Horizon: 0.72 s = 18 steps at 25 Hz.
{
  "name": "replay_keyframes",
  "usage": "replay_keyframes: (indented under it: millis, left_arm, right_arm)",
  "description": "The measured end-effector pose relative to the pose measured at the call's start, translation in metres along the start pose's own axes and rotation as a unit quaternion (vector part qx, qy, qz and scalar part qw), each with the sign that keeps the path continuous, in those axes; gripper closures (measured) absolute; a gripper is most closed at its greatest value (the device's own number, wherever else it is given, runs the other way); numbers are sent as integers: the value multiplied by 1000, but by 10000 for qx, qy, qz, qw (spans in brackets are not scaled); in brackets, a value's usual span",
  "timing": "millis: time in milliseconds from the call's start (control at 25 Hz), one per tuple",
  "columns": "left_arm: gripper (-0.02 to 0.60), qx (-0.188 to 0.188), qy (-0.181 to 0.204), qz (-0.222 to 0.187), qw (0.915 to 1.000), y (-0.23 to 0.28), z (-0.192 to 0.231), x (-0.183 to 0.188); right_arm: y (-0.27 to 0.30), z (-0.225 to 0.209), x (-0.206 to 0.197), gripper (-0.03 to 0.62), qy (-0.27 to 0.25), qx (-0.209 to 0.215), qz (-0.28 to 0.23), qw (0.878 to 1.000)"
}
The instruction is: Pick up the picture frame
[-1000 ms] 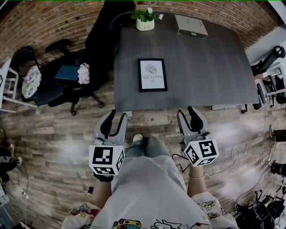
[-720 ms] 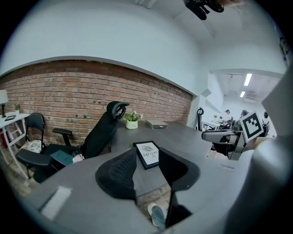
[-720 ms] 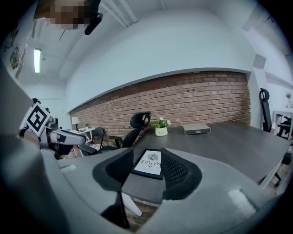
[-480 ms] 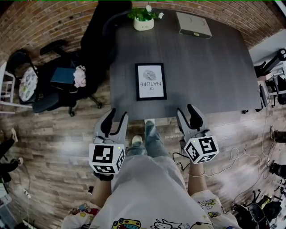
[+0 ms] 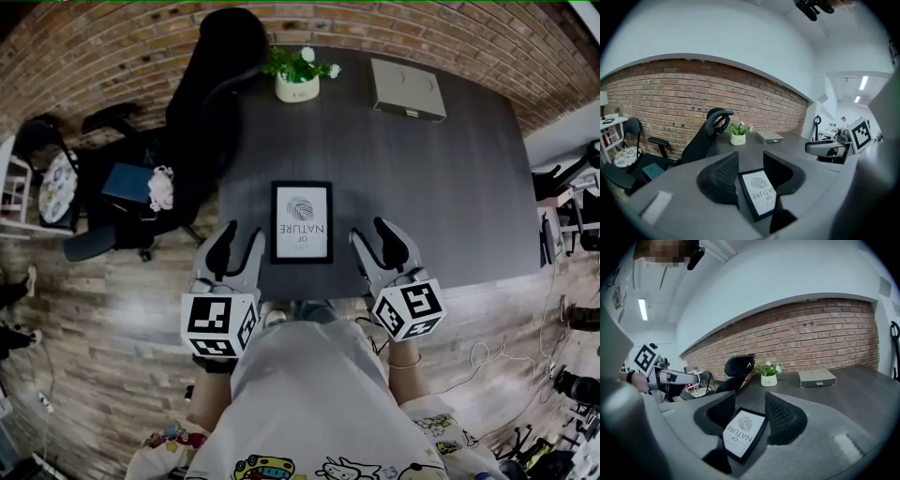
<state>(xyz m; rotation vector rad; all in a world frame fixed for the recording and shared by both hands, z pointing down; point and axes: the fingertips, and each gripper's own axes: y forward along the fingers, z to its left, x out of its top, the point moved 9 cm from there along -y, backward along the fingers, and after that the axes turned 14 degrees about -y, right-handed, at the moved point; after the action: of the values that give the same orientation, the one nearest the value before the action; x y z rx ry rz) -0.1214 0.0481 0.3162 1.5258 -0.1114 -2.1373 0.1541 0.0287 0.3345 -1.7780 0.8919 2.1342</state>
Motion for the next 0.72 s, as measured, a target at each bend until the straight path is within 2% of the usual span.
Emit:
replay_keyframes:
  millis: [320,520,720]
  left_arm:
    - [411,255,-9,-184,9995,39,-8,25]
    - [411,358,-35,-126,9993,50,-9,31]
    - [411,319,-54,-6,9995,59,-7,31]
  right_arm:
    - [33,-42,14,395,-85,316,-144,9994]
    - [43,-53,14,395,-32,508,-69,9987]
    - [51,-56,13,395,27,496,-28,9988]
